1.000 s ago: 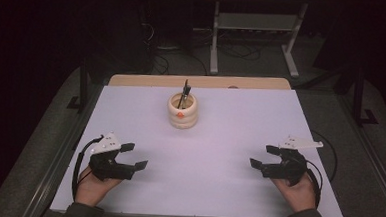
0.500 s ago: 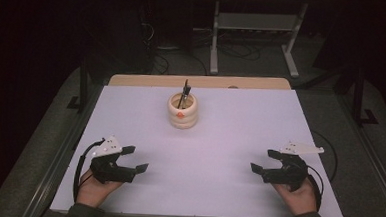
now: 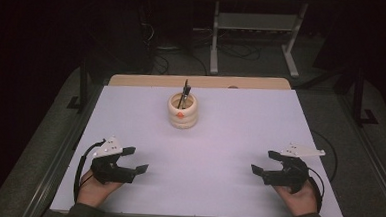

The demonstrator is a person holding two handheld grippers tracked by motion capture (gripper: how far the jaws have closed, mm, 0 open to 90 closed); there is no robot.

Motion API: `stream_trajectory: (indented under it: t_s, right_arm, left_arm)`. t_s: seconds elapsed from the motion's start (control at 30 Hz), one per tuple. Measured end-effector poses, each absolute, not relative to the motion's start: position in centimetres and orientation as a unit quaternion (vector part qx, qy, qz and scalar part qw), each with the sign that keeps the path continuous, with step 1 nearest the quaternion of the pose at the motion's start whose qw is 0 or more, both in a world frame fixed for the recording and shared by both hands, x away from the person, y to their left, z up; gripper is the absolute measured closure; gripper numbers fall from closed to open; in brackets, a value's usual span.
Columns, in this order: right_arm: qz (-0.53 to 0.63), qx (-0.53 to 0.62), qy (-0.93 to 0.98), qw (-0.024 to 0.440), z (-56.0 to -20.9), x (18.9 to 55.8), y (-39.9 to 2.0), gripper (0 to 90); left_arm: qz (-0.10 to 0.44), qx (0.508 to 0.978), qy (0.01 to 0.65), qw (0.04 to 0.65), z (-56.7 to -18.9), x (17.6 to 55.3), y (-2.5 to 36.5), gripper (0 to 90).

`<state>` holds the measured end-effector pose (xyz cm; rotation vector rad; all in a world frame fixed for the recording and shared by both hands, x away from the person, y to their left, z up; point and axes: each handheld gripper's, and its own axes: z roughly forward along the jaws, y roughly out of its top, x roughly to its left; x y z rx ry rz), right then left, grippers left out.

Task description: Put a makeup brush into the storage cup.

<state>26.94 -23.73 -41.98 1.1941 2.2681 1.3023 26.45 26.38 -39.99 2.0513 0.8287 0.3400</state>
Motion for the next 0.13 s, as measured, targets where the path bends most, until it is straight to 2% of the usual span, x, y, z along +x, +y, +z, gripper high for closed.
stream_trajectory:
  t_s: [0.13]
  right_arm:
    - [0.449,0.412,0.781,0.135,-42.01,26.93,-23.75,14.7]
  left_arm:
    - [0.137,0.824,0.333,0.438,-40.00,26.49,26.31,21.6]
